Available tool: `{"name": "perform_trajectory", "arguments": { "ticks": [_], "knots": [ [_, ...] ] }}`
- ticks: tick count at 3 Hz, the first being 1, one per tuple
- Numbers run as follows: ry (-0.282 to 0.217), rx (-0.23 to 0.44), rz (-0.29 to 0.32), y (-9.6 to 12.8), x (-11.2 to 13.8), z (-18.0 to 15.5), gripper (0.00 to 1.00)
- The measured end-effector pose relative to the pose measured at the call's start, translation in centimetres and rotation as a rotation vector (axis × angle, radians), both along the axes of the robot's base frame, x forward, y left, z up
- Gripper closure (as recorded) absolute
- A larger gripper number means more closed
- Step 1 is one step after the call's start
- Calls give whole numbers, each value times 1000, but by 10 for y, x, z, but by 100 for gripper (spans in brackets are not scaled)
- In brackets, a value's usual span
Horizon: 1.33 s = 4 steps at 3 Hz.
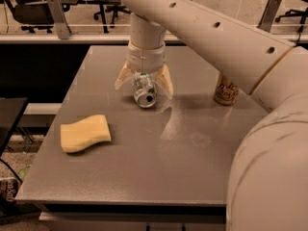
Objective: Place 7up can upright
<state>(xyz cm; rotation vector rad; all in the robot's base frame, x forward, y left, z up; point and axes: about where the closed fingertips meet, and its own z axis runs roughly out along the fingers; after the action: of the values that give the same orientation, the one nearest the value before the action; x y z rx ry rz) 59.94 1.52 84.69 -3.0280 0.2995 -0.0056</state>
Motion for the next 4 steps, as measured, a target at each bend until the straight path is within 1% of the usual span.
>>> {"name": "perform_trajectory", "arguments": {
  "ticks": [1, 2, 3, 4],
  "knots": [
    [3, -15, -1, -2, 2, -2, 41],
    [22, 19, -50, -3, -2, 8, 72],
    [46, 76, -147, 1, -2, 26, 94],
    [102, 179, -300, 1, -1, 48, 100]
  ]
}}
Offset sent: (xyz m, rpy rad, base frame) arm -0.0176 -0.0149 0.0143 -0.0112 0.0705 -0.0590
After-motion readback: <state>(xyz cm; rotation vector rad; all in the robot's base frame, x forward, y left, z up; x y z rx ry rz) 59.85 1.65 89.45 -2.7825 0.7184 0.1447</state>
